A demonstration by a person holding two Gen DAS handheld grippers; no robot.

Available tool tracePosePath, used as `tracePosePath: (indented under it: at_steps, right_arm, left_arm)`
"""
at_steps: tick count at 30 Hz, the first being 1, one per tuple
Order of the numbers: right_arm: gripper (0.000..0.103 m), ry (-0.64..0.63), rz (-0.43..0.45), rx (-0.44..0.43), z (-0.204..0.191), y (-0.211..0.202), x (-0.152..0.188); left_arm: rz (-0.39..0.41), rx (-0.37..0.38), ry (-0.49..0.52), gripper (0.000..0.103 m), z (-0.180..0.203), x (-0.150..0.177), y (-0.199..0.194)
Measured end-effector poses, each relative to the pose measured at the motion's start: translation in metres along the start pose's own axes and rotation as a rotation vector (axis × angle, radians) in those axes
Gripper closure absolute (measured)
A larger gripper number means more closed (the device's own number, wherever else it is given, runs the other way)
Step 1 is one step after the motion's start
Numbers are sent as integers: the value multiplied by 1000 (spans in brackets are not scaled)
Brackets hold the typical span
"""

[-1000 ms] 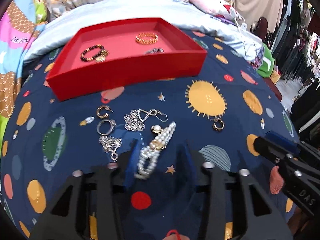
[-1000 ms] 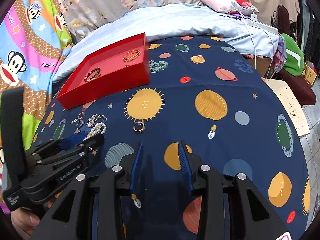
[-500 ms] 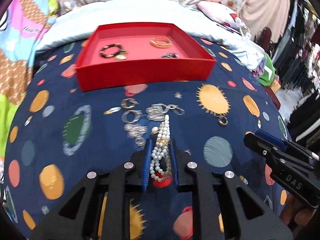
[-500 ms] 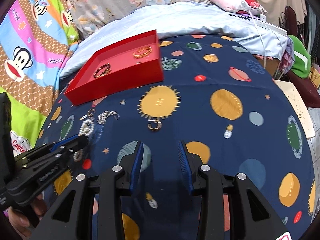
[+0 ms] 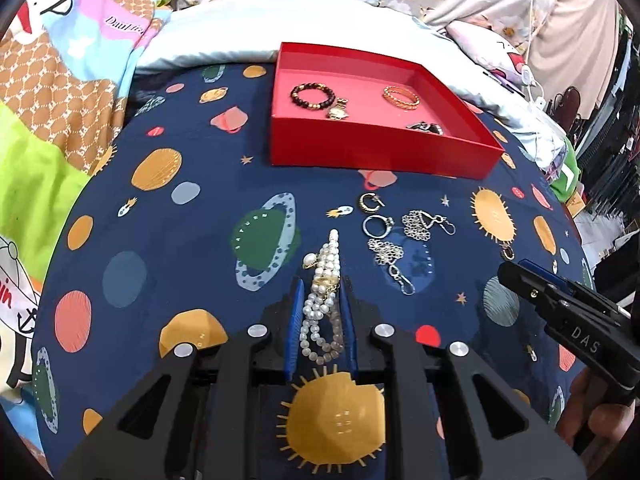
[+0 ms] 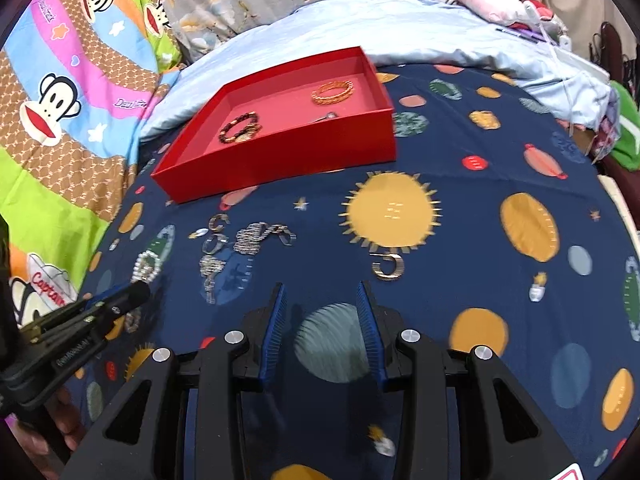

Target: Organize jewelry

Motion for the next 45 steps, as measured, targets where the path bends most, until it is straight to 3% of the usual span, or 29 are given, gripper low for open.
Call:
tracePosePath:
  at_steps: [13, 24, 33, 36, 45]
  right_arm:
    - [67, -151, -28, -79, -72, 45, -23]
    - [69, -204, -44, -65, -92, 67, -29]
    - [85, -230, -15, -23, -91, 71, -32]
    - [95, -243, -3, 2, -89, 71, -32]
    - [99, -196, 0, -23, -77, 62, -31]
  left_arm:
    - [17, -27, -36, 86, -24, -7, -1]
    - [12, -36, -66, 86, -43, -8, 2]
    - [12, -29, -74, 85, -44, -7, 3]
    - [10, -28, -74, 85, -42, -6, 3]
    - [16, -14, -66, 85, -33, -9, -1]
Point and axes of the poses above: each gripper's, at about its wrist camera, not at the fingertips, and y roughly the way its jaws point, z to its right, x to its underside, the point moved 2 cm from there along y, roughly the way its jaws point, and after that the axes turned 4 degrees about -y, right-handed, at the moved point
